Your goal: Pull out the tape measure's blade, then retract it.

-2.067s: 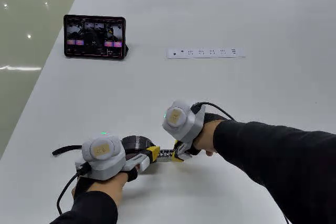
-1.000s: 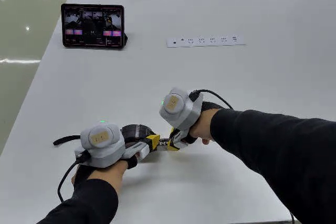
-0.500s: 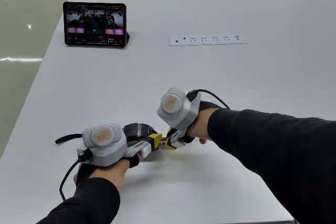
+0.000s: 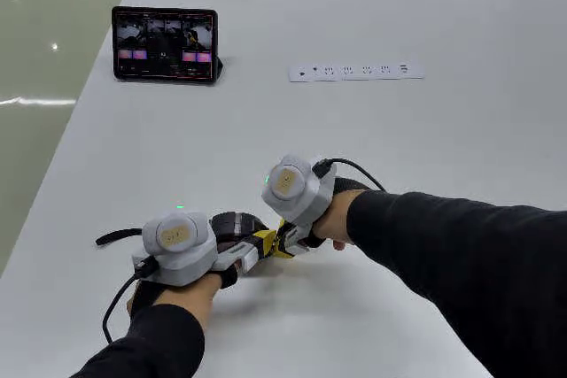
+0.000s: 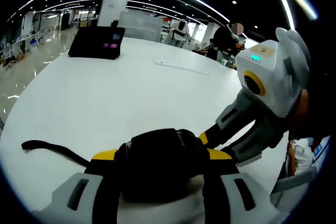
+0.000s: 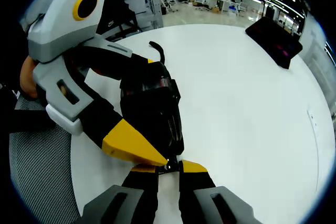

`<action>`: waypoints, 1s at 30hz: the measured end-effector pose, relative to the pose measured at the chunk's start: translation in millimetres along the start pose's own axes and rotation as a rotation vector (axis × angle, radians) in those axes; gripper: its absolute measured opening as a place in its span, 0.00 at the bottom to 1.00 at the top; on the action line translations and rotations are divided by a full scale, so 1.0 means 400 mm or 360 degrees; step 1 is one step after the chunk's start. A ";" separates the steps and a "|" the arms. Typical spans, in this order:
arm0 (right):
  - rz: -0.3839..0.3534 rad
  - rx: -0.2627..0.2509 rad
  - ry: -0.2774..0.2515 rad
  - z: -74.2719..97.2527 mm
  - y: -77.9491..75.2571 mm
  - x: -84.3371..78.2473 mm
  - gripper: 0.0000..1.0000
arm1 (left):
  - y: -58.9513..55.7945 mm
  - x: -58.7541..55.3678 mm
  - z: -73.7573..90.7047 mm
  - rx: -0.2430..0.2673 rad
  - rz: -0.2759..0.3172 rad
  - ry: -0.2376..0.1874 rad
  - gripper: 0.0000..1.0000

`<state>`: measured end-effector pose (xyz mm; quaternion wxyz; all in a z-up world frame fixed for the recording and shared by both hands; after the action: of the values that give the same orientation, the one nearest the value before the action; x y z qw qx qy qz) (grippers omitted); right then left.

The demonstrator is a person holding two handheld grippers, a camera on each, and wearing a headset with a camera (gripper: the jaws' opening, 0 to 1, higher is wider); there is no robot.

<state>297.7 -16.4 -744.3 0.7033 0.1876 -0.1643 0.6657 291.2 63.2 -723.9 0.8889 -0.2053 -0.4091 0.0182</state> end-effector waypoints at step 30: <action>0.0142 -0.0082 0.0017 -0.006 0.006 0.005 0.12 | -0.003 0.002 0.001 -0.0009 -0.0016 -0.0001 0.62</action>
<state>295.4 -13.5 -745.3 0.6782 0.1584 -0.1860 0.6930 291.4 62.4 -722.5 0.8883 -0.2056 -0.4104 0.0127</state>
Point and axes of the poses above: the centre of the closed fingertips' face, and the gripper's own axes: z roughly backward along the fingers, y roughly to its left, x roughly out of its top, the point moved 4 cm from there along z, roughly backward along the fingers, and after that the axes turned 8 degrees about z, right-handed, at the moved point
